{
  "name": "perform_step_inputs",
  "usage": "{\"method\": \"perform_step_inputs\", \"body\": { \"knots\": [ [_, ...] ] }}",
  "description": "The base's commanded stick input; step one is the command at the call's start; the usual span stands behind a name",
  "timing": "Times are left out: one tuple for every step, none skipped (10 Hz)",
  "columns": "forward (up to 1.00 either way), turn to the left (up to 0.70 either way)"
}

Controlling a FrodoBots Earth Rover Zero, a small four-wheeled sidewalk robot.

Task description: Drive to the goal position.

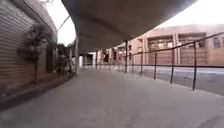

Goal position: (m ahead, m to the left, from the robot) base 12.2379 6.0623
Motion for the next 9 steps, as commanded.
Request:
{"method": "perform_step_inputs", "body": {
  "knots": [
    [0.70, 0.00],
    [0.70, 0.00],
    [0.70, 0.00],
    [0.70, 0.07],
    [0.70, 0.21],
    [0.70, 0.35],
    [0.70, 0.32],
    [0.70, 0.04],
    [0.70, 0.00]
  ]
}}
